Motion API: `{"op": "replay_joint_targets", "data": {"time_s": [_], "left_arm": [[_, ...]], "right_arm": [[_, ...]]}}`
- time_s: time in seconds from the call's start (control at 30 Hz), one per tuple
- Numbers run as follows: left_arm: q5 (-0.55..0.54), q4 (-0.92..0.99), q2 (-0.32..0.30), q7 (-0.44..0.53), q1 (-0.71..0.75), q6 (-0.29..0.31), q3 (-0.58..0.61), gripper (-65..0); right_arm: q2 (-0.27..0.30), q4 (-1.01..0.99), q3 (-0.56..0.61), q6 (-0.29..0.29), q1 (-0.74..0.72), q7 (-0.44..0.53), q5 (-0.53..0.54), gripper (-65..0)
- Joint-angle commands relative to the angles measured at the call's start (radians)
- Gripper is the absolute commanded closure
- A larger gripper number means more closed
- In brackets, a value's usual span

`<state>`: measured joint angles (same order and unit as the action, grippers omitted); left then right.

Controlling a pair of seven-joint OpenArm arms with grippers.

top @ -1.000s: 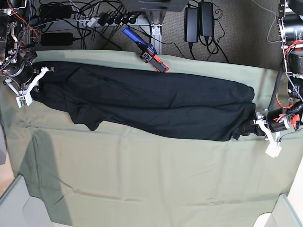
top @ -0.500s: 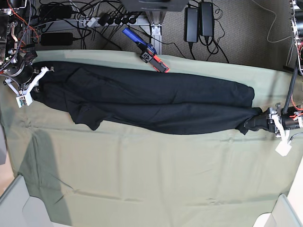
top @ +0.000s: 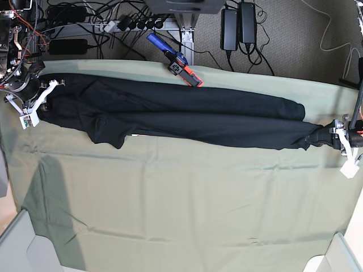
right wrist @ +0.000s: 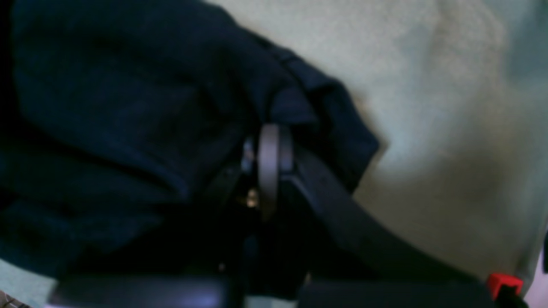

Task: Fold the T-shirt properly
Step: 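Hold the shirt end with left gripper, move right gripper along shirt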

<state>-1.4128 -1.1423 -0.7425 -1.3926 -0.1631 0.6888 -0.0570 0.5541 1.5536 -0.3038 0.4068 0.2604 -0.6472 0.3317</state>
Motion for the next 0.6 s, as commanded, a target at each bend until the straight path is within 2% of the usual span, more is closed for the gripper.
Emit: {"op": "replay_joint_targets", "data": {"time_s": [0.0,0.3,0.33,0.43,0.47,0.5,0.57], "left_arm": [[-0.019,-0.013,-0.028,0.0,-0.016,0.009,-0.008,0.0],[-0.039,-0.013,-0.015,0.004,-0.014,0.009,-0.007,0.0],[-0.039,-0.013,-0.014,0.004,-0.013,0.009,-0.007,-4.0],[-0.039,-0.013,-0.014,0.004,-0.013,0.009,-0.007,-28.8],[-0.037,-0.013,-0.014,0.004,-0.013,0.009,-0.007,-35.2],[-0.038,-0.013,-0.014,0.003,-0.014,0.009,-0.007,-37.9],[-0.042,-0.013,-0.018,0.014,-0.014,0.009,-0.007,-37.8]], "right_arm": [[0.021,0.01,-0.009,-0.041,-0.005,0.011,-0.003,0.0],[0.028,0.011,-0.01,-0.044,-0.008,0.011,0.002,0.0],[0.028,0.011,-0.011,-0.044,-0.01,0.011,0.002,0.0],[0.028,0.011,-0.011,-0.044,-0.021,0.007,0.018,0.0],[0.028,0.011,-0.013,-0.044,-0.022,0.006,0.027,0.0],[0.028,0.013,-0.016,-0.044,-0.022,0.006,0.039,0.0],[0.028,0.018,-0.031,-0.044,-0.021,0.006,0.073,0.0]]}}
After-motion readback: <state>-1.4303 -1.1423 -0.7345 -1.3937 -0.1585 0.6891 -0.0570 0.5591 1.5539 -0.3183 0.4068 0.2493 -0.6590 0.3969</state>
